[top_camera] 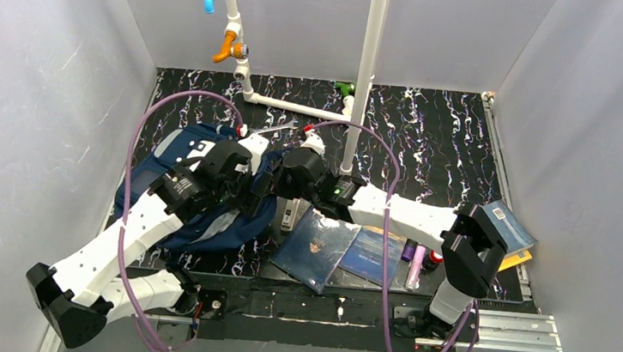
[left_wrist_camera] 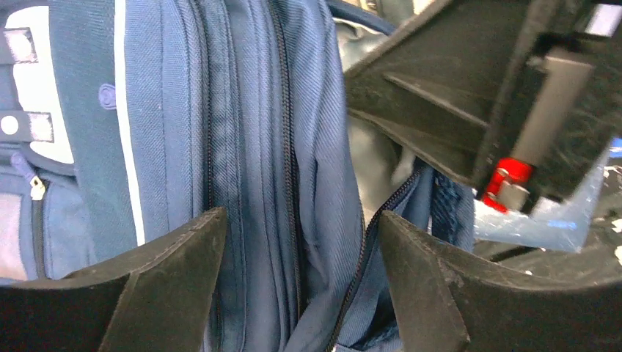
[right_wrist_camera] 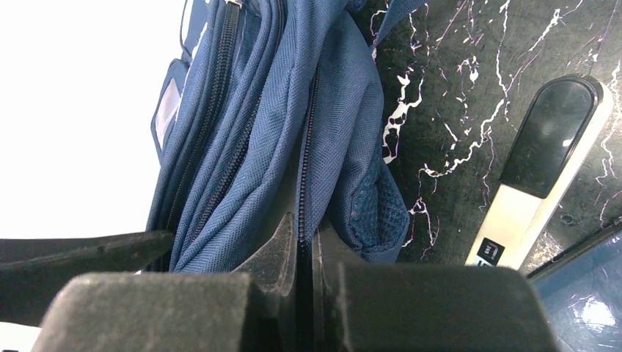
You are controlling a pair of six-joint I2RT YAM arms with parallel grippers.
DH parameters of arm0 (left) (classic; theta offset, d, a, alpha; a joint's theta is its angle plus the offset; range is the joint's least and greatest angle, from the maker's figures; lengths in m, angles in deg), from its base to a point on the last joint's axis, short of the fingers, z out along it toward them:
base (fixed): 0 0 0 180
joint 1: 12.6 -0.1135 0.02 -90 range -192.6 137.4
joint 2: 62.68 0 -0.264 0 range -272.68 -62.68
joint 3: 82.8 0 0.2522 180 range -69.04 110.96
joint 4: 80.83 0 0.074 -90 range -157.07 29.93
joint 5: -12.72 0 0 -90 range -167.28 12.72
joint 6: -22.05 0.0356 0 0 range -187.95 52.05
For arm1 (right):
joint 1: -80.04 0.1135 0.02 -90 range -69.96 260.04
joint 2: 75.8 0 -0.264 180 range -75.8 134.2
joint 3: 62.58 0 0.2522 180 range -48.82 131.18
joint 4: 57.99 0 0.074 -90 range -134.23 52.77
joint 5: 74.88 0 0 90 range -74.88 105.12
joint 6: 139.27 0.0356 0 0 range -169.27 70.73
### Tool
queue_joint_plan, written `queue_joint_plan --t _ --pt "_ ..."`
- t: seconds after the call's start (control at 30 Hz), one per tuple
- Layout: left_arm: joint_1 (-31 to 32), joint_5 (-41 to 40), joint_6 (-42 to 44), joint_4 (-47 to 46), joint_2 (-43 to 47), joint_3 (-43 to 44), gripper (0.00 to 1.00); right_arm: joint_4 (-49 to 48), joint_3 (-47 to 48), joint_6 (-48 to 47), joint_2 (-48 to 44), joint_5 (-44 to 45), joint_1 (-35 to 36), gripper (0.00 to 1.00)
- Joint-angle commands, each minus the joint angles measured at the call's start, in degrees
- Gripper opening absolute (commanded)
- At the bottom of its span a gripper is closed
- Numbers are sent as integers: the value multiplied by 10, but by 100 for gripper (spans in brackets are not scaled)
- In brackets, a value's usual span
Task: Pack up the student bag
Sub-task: Unzip the student bag at the center of the board.
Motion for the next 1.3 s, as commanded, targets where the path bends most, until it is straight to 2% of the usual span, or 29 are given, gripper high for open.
queue_joint_plan --t 0.0,0.1,0.2,0.3,0.43,0.53,0.6,0.63,0.7,0.73,0.8,0.97,1.0,1.07,1.13,1.2,1.27 --pt "4 -127 -14 15 -13 14 70 -82 14 34 -49 -6 5 1" --pt "4 -176 6 16 -42 25 55 -91 -9 48 -66 11 10 1" --pt "5 -237 66 -14 -73 42 26 -109 -55 69 -99 69 25 1" --pt "4 -205 165 -97 -88 67 0 -148 -112 80 -136 143 58 1" --pt "4 -147 251 -173 -102 98 0 -181 -139 60 -143 218 100 1" --pt "4 -188 279 -170 -111 107 0 -192 -126 46 -100 196 101 1" --pt "2 -213 281 -156 -90 80 0 -222 -114 16 -67 142 101 1" --pt "0 -222 276 -154 -73 57 0 -229 -106 2 -53 121 102 5" --pt "-3 -218 261 -147 -34 13 0 -226 -79 -38 -27 77 102 30" --pt "-3 -212 255 -145 -15 -8 0 -214 -65 -63 -19 45 101 39" --pt "-5 -211 239 -138 15 -42 0 -158 -39 -131 -16 18 101 59" --pt "-6 -202 198 -120 47 -67 0 0 -54 -273 -100 18 96 94" --pt "-5 -206 199 -125 48 -72 0 46 -57 -288 -122 24 93 97" --pt "-5 -222 202 -136 43 -78 0 111 -82 -298 -169 25 85 99" --pt "-6 -236 196 -137 32 -77 0 165 -124 -263 -221 6 66 98" --pt "-6 -241 182 -134 21 -68 0 186 -191 -208 -280 -25 46 98" --pt "-6 -229 168 -130 19 -60 0 167 -272 -158 -341 -85 25 98"
